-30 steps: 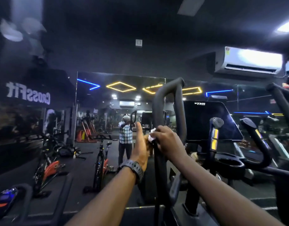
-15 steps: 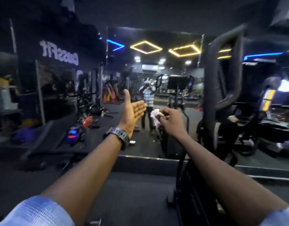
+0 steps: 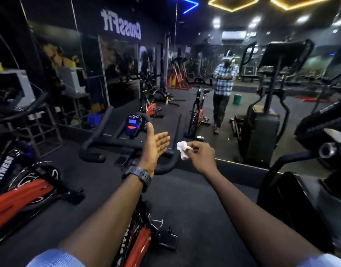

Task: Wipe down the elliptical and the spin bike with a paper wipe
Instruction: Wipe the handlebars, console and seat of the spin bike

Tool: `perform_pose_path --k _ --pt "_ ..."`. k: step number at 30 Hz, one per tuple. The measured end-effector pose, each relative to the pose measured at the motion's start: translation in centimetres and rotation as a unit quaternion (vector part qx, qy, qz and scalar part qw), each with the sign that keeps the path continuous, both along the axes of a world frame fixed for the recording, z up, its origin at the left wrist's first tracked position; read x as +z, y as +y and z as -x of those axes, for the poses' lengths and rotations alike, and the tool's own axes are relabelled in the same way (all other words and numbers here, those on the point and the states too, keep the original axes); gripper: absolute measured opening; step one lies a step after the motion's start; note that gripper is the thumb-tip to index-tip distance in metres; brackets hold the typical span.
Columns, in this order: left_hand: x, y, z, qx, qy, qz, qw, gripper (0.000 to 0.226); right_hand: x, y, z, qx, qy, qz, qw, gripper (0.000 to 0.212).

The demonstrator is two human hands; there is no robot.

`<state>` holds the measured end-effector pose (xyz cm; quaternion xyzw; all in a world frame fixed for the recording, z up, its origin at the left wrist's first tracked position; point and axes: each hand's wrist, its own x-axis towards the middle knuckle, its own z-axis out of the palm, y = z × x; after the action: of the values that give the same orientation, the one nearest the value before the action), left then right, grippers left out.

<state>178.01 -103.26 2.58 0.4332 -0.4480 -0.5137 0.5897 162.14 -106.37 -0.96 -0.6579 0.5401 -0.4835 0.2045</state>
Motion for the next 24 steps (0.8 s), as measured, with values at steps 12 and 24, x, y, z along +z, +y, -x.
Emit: perform_pose_path --k 12,24 --pt "-7.5 -13.3 0.9 0.081 -0.393 -0.011 0.916 0.026 -9.3 -10.9 0.0 0.092 0.102 0.112 0.984 0.018" --pt "-11.7 -11.7 0.6 0.119 -0.505 0.145 0.843 0.041 -8.6 -17.7 0.9 0.166 0.216 0.131 0.953 0.006"
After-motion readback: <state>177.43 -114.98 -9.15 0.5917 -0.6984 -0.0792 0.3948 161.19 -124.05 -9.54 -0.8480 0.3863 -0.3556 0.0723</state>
